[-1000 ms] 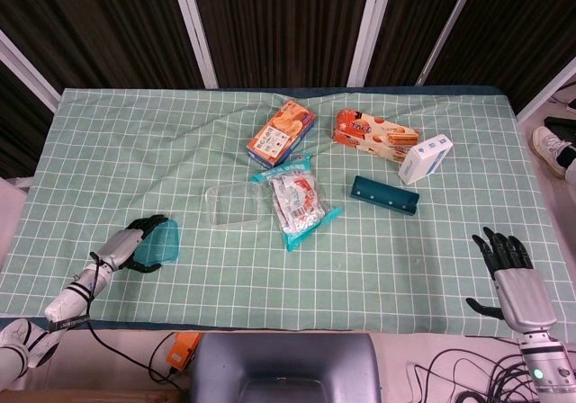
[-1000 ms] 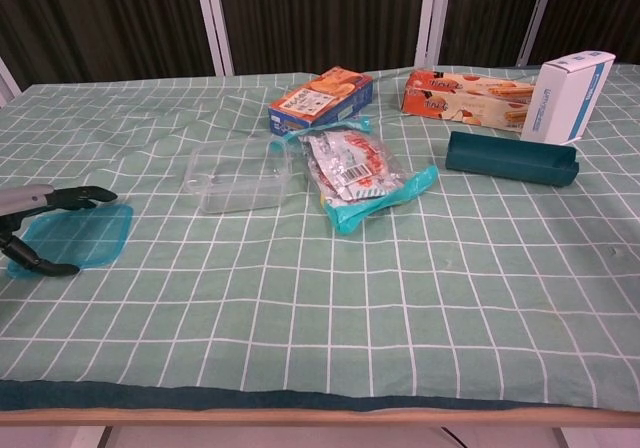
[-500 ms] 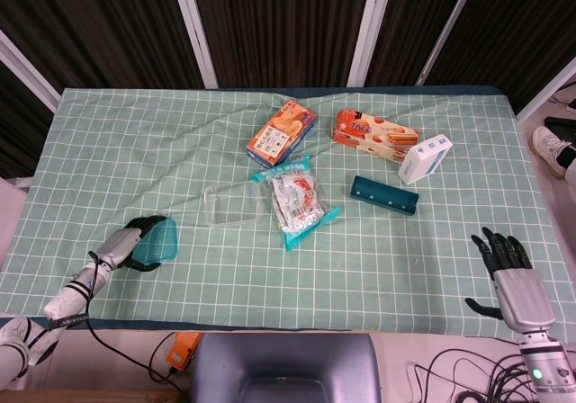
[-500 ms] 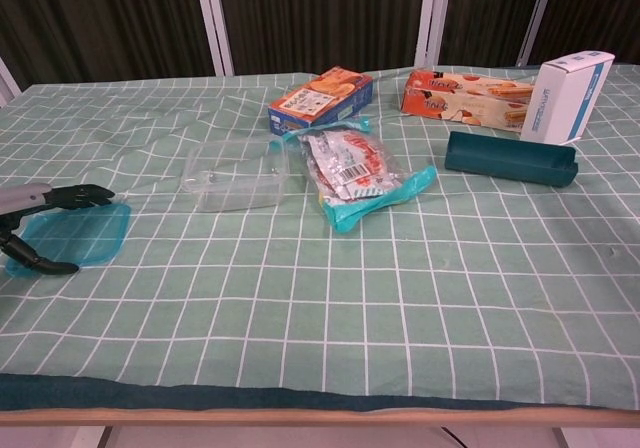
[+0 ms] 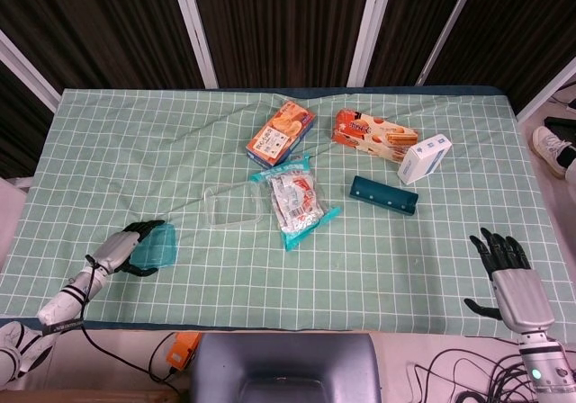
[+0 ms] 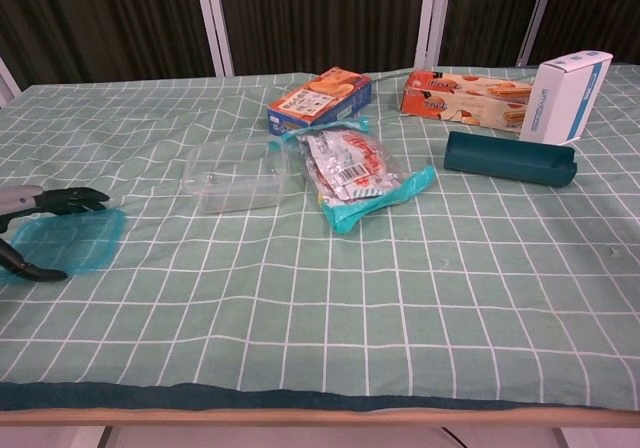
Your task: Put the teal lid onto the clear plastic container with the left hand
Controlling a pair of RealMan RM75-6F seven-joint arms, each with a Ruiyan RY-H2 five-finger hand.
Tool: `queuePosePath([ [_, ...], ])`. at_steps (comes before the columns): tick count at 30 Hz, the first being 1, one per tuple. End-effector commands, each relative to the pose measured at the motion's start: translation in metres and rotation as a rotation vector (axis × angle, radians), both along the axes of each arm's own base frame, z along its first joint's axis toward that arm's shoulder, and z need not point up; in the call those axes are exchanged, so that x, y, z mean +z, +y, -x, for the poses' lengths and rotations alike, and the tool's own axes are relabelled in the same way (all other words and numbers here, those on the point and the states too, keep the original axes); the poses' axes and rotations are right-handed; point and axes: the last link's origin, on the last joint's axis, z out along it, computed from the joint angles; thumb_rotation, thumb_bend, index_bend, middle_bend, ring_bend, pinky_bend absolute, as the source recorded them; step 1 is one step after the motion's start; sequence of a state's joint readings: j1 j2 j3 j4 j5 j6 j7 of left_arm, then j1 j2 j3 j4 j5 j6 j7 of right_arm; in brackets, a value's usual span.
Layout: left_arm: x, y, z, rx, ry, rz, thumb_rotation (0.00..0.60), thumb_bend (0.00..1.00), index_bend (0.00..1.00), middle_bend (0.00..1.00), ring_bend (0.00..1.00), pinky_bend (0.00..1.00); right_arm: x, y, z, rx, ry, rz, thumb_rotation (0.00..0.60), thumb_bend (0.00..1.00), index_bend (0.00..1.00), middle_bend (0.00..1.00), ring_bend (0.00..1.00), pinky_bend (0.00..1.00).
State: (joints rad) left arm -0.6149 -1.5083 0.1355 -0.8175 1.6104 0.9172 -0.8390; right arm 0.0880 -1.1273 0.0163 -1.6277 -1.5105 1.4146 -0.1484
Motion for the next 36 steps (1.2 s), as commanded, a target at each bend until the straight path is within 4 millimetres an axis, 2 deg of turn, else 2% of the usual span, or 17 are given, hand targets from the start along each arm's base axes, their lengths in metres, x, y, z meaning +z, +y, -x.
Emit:
queuePosePath([
  [1,0.014,-0.006,-0.007,-0.054,0.006,-0.022,0.6,0.24,0.0,0.27,0.51,0.29,0.0,0.0,0.0,0.001,-0.002,0.0,0.6,0.16,0.0,0.0,0.0,0.0],
  [10,0.055,0.001,-0.042,-0.129,0.016,-0.149,0.6,0.25,0.0,0.3,0.53,0.32,-0.001,0.0,-0.001,0.002,-0.001,-0.007,0.6,0.16,0.0,0.0,0.0,0.0],
  [14,0.066,0.009,-0.072,-0.147,0.003,-0.17,0.6,0.25,0.0,0.31,0.54,0.33,-0.004,-0.002,-0.001,-0.002,-0.001,-0.018,0.6,0.16,0.0,0.0,0.0,0.0],
  [18,0.067,0.023,-0.103,-0.125,-0.029,-0.19,0.6,0.25,0.0,0.33,0.55,0.34,-0.006,-0.005,-0.002,-0.002,-0.004,-0.029,0.6,0.16,0.0,0.0,0.0,0.0],
  [23,0.047,0.037,-0.136,-0.071,-0.038,-0.221,0.6,0.25,0.0,0.36,0.57,0.36,-0.007,-0.01,-0.001,-0.011,-0.015,-0.037,0.6,0.16,0.0,0.0,0.0,0.0],
  [30,0.006,0.053,-0.161,-0.013,0.034,-0.195,0.6,0.25,0.0,0.37,0.58,0.37,-0.008,-0.015,-0.001,-0.015,-0.031,-0.063,0.6,0.16,0.0,0.0,0.0,0.0],
  [36,-0.03,0.057,-0.184,-0.024,0.062,-0.119,0.6,0.25,0.0,0.37,0.57,0.37,-0.005,-0.016,0.0,-0.016,-0.051,-0.076,0.6,0.16,0.0,0.0,0.0,0.0],
])
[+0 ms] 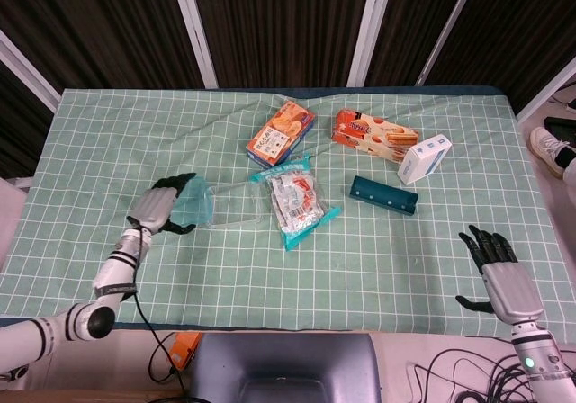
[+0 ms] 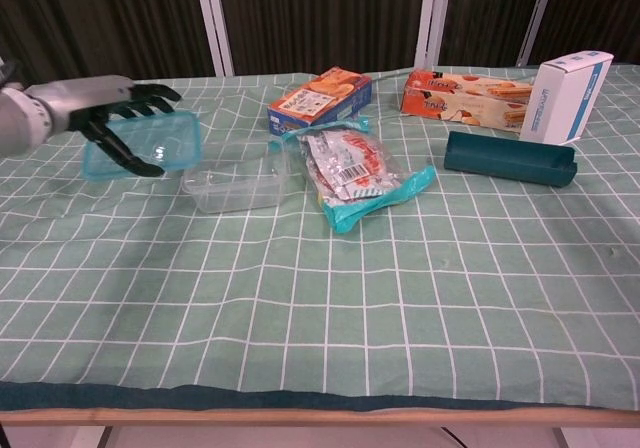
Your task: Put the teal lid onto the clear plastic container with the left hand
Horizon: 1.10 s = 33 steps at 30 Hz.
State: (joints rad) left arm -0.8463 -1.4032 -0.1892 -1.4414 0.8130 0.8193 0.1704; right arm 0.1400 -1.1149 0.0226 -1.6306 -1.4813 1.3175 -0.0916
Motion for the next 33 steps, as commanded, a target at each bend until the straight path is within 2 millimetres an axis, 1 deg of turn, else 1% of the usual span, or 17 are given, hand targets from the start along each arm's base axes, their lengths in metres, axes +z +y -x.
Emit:
queuePosePath([
  [1,-0.027,0.004,-0.024,-0.03,0.01,0.057,0.6,0.25,0.0,0.37,0.58,0.37,0.002,0.0,0.0,0.002,-0.008,-0.007,0.6,0.16,0.0,0.0,0.0,0.0],
  [4,-0.037,0.007,-0.03,-0.047,0.039,0.07,0.6,0.25,0.0,0.37,0.58,0.36,0.005,0.002,0.001,0.006,-0.018,-0.009,0.6,0.16,0.0,0.0,0.0,0.0],
  [10,-0.046,0.014,-0.037,-0.056,0.069,0.055,0.6,0.25,0.0,0.37,0.57,0.36,0.007,0.003,0.002,0.006,-0.027,-0.014,0.6,0.16,0.0,0.0,0.0,0.0],
  [23,-0.049,0.023,-0.052,-0.039,0.079,0.051,0.6,0.25,0.0,0.38,0.58,0.37,0.011,0.003,0.003,0.003,-0.04,-0.011,0.6,0.16,0.0,0.0,0.0,0.0],
  [33,-0.052,0.023,-0.062,-0.049,0.093,0.057,0.6,0.25,0.0,0.38,0.58,0.37,0.012,0.003,0.003,0.004,-0.044,-0.007,0.6,0.16,0.0,0.0,0.0,0.0],
])
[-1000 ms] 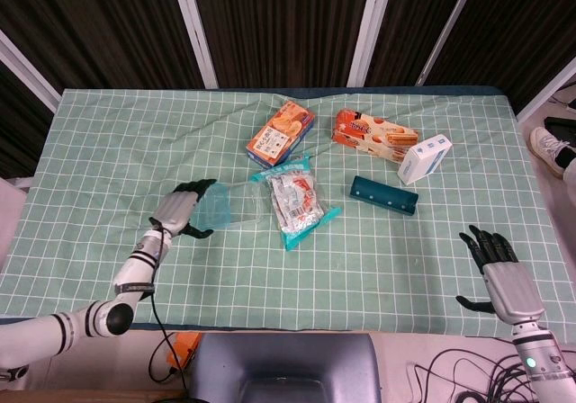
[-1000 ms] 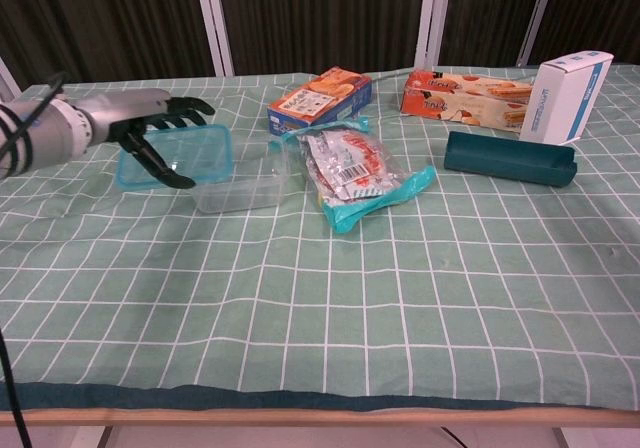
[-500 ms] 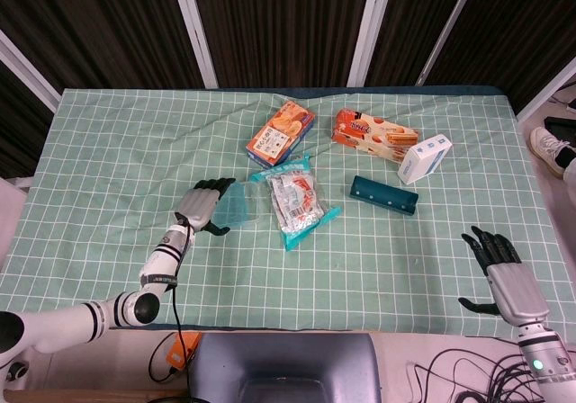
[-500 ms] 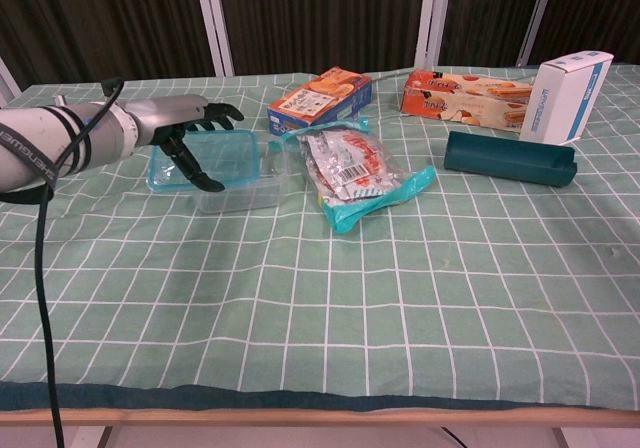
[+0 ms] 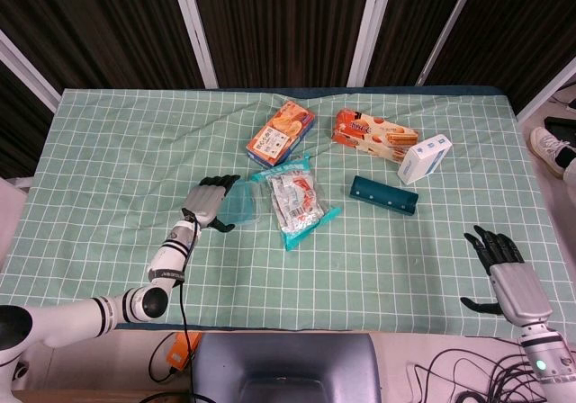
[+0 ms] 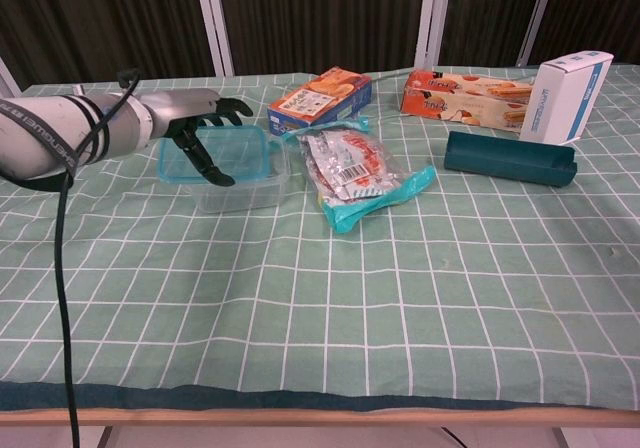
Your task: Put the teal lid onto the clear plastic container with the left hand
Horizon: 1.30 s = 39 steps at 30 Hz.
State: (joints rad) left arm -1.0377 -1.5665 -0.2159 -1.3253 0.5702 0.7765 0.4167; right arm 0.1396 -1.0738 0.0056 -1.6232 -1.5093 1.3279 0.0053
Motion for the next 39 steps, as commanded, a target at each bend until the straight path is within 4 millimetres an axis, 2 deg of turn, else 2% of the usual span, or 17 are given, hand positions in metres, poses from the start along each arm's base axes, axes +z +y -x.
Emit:
queuePosePath([
  [1,-0.001,-0.001,-0.004,-0.007,0.001,0.002,0.6,0.25,0.0,0.38,0.58,0.37,0.0,0.0,0.0,0.0,-0.001,0.0,0.6,0.16,0.0,0.0,0.0,0.0],
  [15,-0.011,0.006,-0.016,-0.004,-0.001,-0.001,0.6,0.25,0.0,0.39,0.58,0.37,0.004,0.001,0.001,-0.003,-0.01,0.004,0.6,0.16,0.0,0.0,0.0,0.0],
  [29,-0.014,0.004,-0.024,-0.014,0.005,-0.001,0.6,0.25,0.0,0.39,0.58,0.37,0.005,0.001,0.002,-0.002,-0.015,0.007,0.6,0.16,0.0,0.0,0.0,0.0],
  [39,-0.015,0.004,-0.02,0.002,0.022,0.007,0.6,0.25,0.0,0.39,0.58,0.37,0.007,0.002,0.002,0.0,-0.019,0.012,0.6,0.16,0.0,0.0,0.0,0.0],
])
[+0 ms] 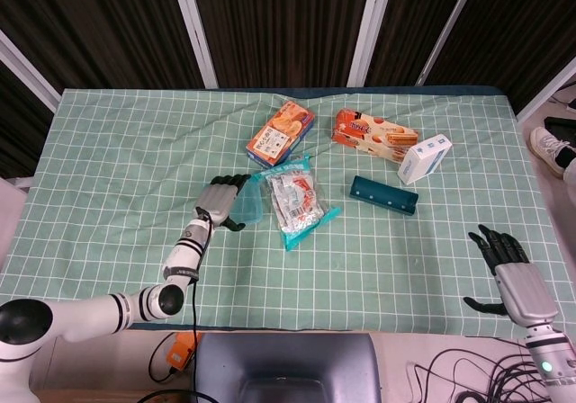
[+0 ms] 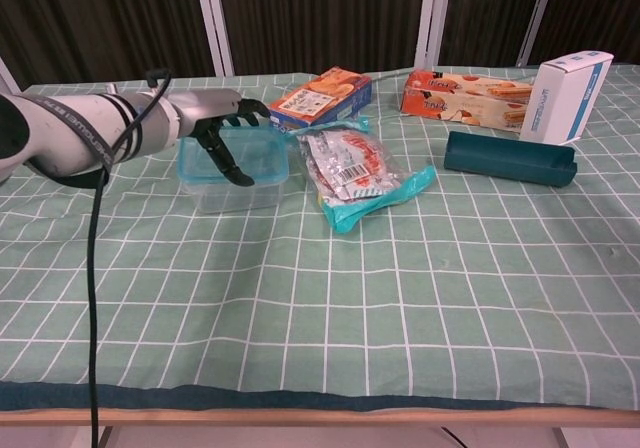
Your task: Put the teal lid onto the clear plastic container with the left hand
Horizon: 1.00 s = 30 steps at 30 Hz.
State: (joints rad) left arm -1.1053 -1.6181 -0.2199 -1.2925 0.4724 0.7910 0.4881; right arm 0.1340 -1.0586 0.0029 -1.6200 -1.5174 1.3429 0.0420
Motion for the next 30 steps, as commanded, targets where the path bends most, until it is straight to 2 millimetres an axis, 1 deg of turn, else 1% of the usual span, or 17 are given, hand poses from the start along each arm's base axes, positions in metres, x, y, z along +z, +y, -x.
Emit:
queuePosePath([
  [1,-0.001,0.0,0.0,0.001,0.002,0.003,0.6,0.25,0.0,0.39,0.58,0.37,0.001,0.0,0.0,-0.001,-0.001,0.001,0.6,0.16,0.0,0.0,0.0,0.0],
  [10,-0.004,0.0,0.001,0.0,0.018,0.006,0.6,0.25,0.0,0.39,0.58,0.37,0.001,0.0,0.001,-0.001,-0.002,0.002,0.6,0.16,0.0,0.0,0.0,0.0],
  [16,-0.005,0.001,0.007,0.017,0.029,0.015,0.6,0.25,0.0,0.39,0.58,0.36,0.001,0.0,0.001,-0.001,-0.002,0.001,0.6,0.16,0.0,0.0,0.0,0.0],
  [18,-0.005,0.002,0.008,0.021,0.027,0.016,0.6,0.25,0.0,0.39,0.58,0.35,0.001,0.0,0.001,-0.001,-0.001,0.0,0.6,0.16,0.0,0.0,0.0,0.0],
  [21,-0.004,0.003,0.008,0.026,0.022,0.018,0.6,0.25,0.0,0.39,0.58,0.3,0.001,0.0,0.001,-0.001,-0.001,0.0,0.6,0.16,0.0,0.0,0.0,0.0],
  [24,-0.003,0.003,0.01,0.036,0.018,0.021,0.6,0.25,0.0,0.39,0.53,0.25,0.001,0.0,0.001,-0.003,-0.002,0.001,0.6,0.16,0.0,0.0,0.0,0.0],
  [26,-0.002,0.004,0.011,0.045,0.013,0.024,0.6,0.25,0.0,0.39,0.48,0.22,0.001,0.0,0.001,-0.003,-0.002,0.001,0.6,0.16,0.0,0.0,0.0,0.0],
  [30,-0.002,0.004,0.012,0.05,0.011,0.027,0.6,0.25,0.0,0.39,0.41,0.19,0.001,0.0,0.001,-0.003,-0.002,0.0,0.6,0.16,0.0,0.0,0.0,0.0],
])
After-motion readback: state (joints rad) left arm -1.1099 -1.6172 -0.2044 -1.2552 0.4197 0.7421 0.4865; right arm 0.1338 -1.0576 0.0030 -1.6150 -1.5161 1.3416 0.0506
